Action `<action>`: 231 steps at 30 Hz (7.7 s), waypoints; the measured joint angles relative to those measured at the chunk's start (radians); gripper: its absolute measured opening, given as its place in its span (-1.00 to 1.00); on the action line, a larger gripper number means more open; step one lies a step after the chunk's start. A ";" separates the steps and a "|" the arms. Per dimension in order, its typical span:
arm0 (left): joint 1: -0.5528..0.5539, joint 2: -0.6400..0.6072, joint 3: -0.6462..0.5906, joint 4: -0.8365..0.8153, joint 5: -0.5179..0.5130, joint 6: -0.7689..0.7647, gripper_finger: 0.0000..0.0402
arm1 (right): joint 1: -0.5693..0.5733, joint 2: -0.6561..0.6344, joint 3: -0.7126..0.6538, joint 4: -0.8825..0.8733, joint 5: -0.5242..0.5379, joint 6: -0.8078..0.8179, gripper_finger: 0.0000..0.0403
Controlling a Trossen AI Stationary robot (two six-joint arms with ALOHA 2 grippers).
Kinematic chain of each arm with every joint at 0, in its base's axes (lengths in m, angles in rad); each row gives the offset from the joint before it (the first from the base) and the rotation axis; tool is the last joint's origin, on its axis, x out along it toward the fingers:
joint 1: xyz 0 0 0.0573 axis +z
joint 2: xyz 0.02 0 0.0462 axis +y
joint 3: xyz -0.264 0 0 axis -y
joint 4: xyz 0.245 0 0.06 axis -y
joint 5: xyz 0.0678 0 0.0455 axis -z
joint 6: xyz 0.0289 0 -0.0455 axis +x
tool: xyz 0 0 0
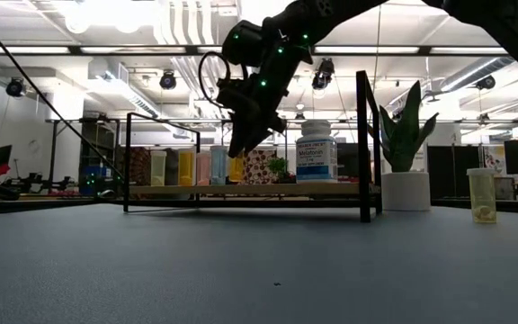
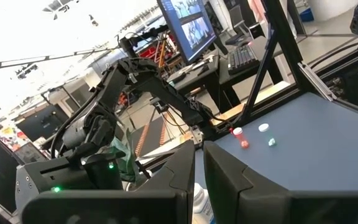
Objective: Pick and place medicine bottles onto shelf by color
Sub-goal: Put the orange pill bottle on the shelf, then put the white pill bottle on the shelf
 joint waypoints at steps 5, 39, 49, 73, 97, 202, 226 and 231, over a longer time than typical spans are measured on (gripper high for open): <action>0.000 0.000 0.000 0.003 0.000 0.001 -0.92 | 0.000 0.000 -0.007 0.000 0.000 0.000 -0.42; -0.001 0.000 -0.001 0.010 0.000 0.000 -0.92 | 0.000 0.000 -0.034 0.035 -0.024 -0.001 -0.29; -0.001 0.001 -0.002 0.010 0.001 0.001 -0.92 | 0.000 -0.011 -0.028 0.031 -0.029 0.010 -0.29; 0.000 0.002 -0.003 0.012 0.001 0.001 -0.92 | -0.047 -0.025 0.054 -0.129 0.021 -0.078 -0.86; 0.000 0.002 -0.003 0.013 0.001 0.001 -0.92 | -0.041 -0.020 -0.010 -0.047 -0.086 -0.034 -0.96; -0.360 0.927 0.876 -1.428 0.619 -2.783 -0.58 | 0.522 -0.821 -1.365 1.247 0.020 -0.365 -0.96; -0.380 0.923 0.622 -1.335 0.629 -2.756 0.21 | 0.522 -0.820 -1.367 1.248 0.020 -0.367 -0.96; -0.380 0.923 0.617 -1.320 0.629 -2.678 -0.10 | 0.522 -0.820 -1.367 1.251 0.020 -0.366 -0.96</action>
